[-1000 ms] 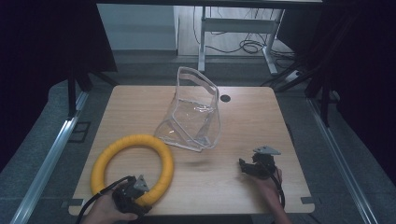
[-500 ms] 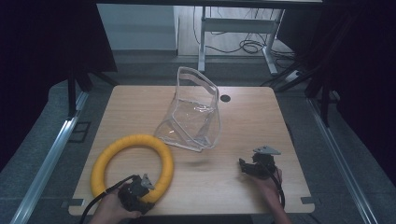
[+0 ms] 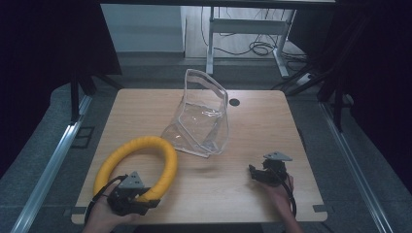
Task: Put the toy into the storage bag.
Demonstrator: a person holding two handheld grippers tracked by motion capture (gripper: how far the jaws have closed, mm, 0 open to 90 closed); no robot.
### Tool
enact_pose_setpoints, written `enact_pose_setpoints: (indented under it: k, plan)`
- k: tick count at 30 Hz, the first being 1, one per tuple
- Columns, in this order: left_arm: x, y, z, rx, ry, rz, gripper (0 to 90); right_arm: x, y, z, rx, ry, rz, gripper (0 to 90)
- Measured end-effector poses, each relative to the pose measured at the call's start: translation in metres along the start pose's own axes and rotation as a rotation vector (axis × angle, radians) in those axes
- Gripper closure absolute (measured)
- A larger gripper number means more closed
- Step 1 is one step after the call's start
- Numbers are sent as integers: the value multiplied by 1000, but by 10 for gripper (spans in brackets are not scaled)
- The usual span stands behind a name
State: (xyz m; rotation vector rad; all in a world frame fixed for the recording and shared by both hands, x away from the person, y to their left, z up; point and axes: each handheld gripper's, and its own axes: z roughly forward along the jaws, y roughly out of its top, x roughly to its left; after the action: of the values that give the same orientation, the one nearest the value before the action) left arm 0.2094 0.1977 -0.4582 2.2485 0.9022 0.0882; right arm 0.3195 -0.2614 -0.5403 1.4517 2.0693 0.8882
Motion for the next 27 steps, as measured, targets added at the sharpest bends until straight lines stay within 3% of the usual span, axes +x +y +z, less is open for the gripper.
enact_pose_setpoints:
  k: [1,4,13,15,21,22,27]
  plan:
    - [0,0,0,0,0,0,506,0,0,0,0,0,0,199]
    - [6,2,-14,-70,-36,-36,507,0,0,0,-1,-1,1,199]
    - [25,5,-40,-196,-99,-107,509,0,0,0,-1,-2,3,199]
    - [31,6,-49,-246,-112,-129,510,0,0,0,-1,-1,3,199]
    - [35,7,-59,-315,-90,-142,511,0,0,0,-1,-1,3,199]
    - [37,9,-62,-347,-92,-147,511,0,0,0,-1,-1,3,199]
    - [39,17,-67,-414,-113,-156,512,0,0,0,-1,-1,3,199]
